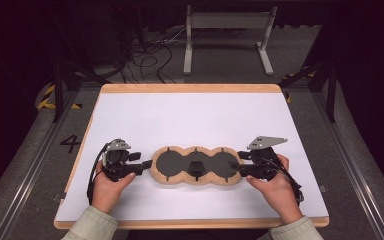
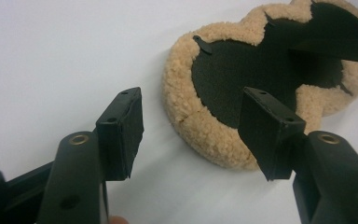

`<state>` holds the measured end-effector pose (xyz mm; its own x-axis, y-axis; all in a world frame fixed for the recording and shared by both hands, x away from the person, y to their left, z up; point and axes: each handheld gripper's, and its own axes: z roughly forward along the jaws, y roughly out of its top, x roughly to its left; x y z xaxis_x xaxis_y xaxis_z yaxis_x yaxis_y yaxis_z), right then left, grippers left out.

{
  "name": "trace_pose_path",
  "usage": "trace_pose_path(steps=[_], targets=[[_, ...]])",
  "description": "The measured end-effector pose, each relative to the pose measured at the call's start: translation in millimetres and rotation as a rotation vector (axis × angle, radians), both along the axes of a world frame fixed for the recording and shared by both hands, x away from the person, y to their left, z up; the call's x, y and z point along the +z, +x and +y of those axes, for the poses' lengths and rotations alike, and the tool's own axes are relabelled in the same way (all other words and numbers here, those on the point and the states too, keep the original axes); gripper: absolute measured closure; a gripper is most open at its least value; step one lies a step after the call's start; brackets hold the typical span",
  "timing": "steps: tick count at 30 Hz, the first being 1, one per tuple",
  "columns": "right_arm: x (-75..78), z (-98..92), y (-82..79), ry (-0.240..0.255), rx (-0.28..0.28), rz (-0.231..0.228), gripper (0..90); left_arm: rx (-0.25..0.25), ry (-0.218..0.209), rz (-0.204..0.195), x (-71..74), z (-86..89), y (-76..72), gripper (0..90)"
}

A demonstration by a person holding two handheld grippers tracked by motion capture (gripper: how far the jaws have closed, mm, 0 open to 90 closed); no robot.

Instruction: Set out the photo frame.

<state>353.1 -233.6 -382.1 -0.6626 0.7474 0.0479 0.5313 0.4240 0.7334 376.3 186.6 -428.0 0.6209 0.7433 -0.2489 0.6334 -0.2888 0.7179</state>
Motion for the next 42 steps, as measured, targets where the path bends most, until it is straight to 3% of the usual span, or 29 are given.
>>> trace_pose_path(steps=[5, 9, 19, 27, 37, 42], targets=[[-7.7, -9.1, 8.5, 0.024, -0.021, 0.048, 33.2, -0.003, 0.024, 0.013, -3.1, -2.5, 1.1, 39.6], [-18.9, -10.2, 14.5, 0.004, -0.016, 0.098, 25.7, -0.008, 0.04, 0.018, -7.4, -4.6, 2.6, 38.7], [-36.4, -17.0, 23.1, 0.05, -0.036, 0.214, 17.8, -0.045, 0.041, 0.054, -15.8, -10.3, 5.6, 34.4], [-49.6, -15.0, 26.4, 0.037, -0.029, 0.265, 12.9, -0.066, 0.023, 0.093, -19.6, -12.3, 7.7, 30.7], [-57.6, -8.8, 25.7, 0.039, -0.025, 0.309, 9.7, -0.081, 0.013, 0.115, -22.3, -13.8, 9.7, 26.9], [-58.1, -8.4, 25.4, 0.042, -0.028, 0.308, 9.1, -0.08, 0.007, 0.127, -23.1, -15.2, 9.8, 26.2]])
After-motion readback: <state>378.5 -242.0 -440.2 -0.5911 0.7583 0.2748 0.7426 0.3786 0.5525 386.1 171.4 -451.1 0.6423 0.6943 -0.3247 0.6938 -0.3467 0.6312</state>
